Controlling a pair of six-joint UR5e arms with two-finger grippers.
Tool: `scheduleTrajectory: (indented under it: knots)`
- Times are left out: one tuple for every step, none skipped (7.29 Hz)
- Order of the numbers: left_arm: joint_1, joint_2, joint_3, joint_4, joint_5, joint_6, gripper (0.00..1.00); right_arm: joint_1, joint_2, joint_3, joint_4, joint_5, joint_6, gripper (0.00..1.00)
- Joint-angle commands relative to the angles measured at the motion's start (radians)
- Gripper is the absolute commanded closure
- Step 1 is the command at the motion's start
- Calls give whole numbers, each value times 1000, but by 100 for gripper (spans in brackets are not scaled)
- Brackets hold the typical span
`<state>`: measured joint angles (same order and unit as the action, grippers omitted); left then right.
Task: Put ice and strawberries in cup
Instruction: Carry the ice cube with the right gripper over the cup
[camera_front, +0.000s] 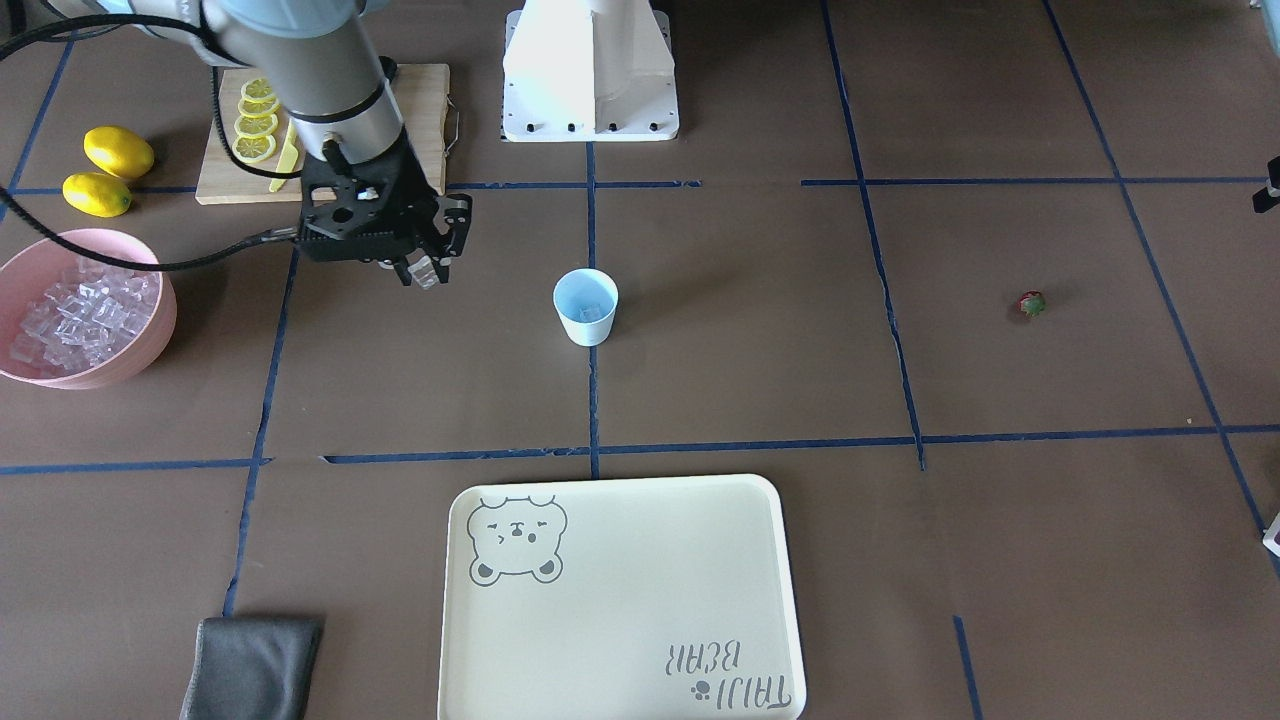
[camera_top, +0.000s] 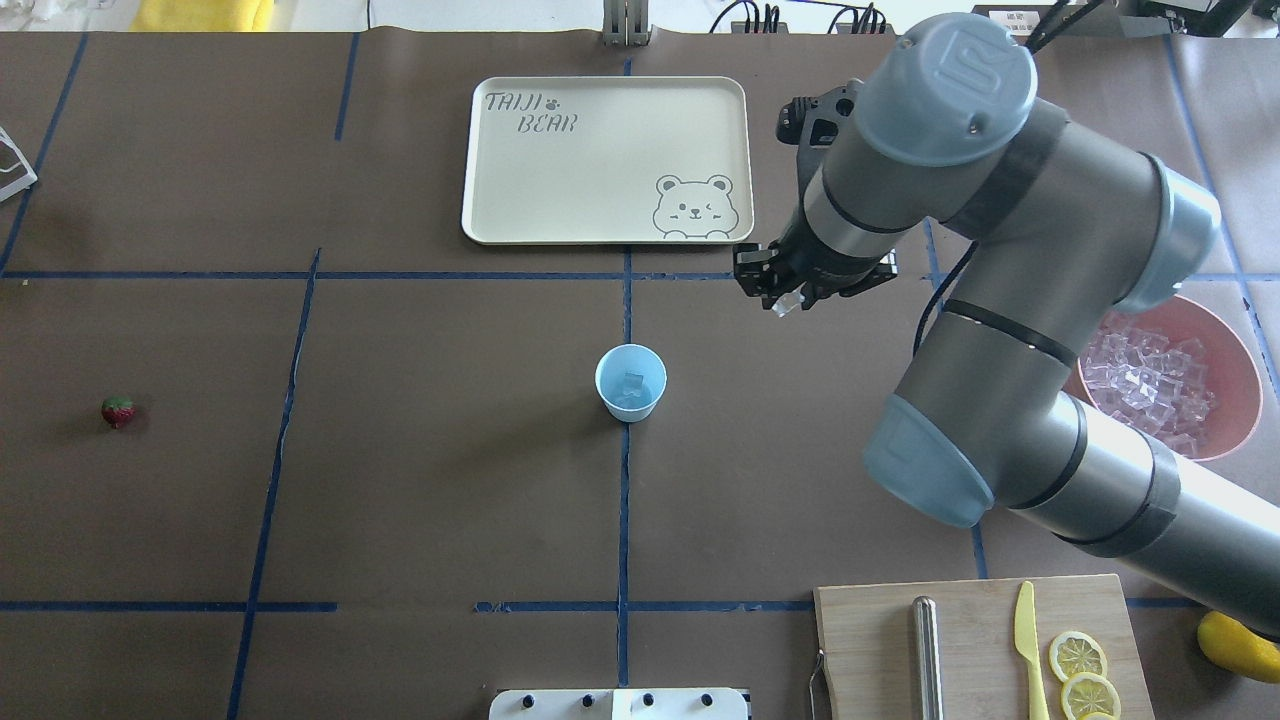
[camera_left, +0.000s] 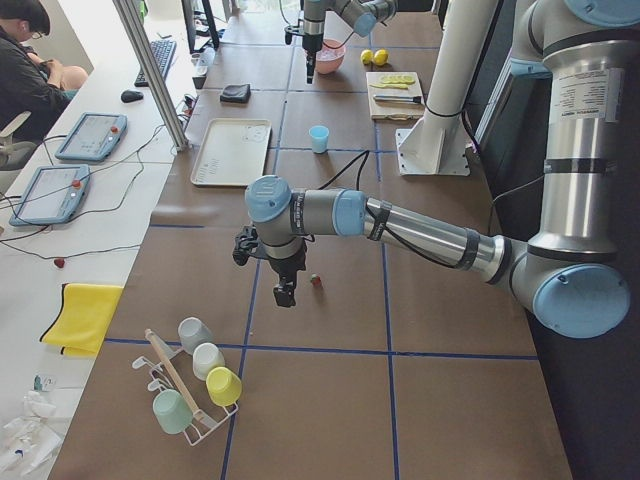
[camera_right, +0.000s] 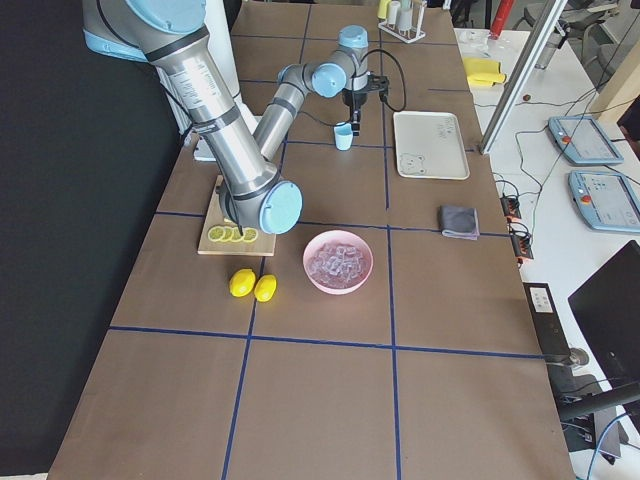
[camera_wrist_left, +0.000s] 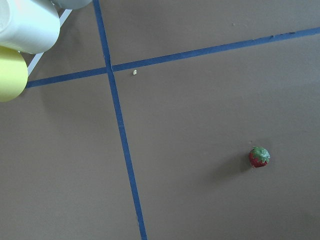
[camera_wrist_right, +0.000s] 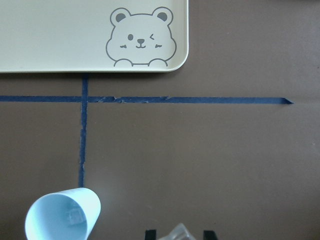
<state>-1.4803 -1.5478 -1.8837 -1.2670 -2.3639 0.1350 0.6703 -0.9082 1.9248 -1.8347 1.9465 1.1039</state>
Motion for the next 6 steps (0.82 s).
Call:
scheduleTrajectory:
  knots:
    - [0, 0, 0, 0, 0, 0, 0, -87, 154, -105, -38, -59, 111, 100]
    - [0, 0, 0, 0, -1, 0, 0, -133, 210, -177, -32, -120, 154, 100]
    - [0, 0, 3, 0, 0, 0, 0, -152, 236, -246, 19, -139, 172, 100]
    - [0, 0, 3, 0, -1, 0, 0, -158, 238, -310, 93, -141, 178, 100]
    - [0, 0, 2, 0, 0, 0, 0, -166, 236, -331, 109, -146, 180, 100]
    - [0, 0, 0, 0, 0, 0, 0, -172, 232, -328, 107, -155, 179, 98]
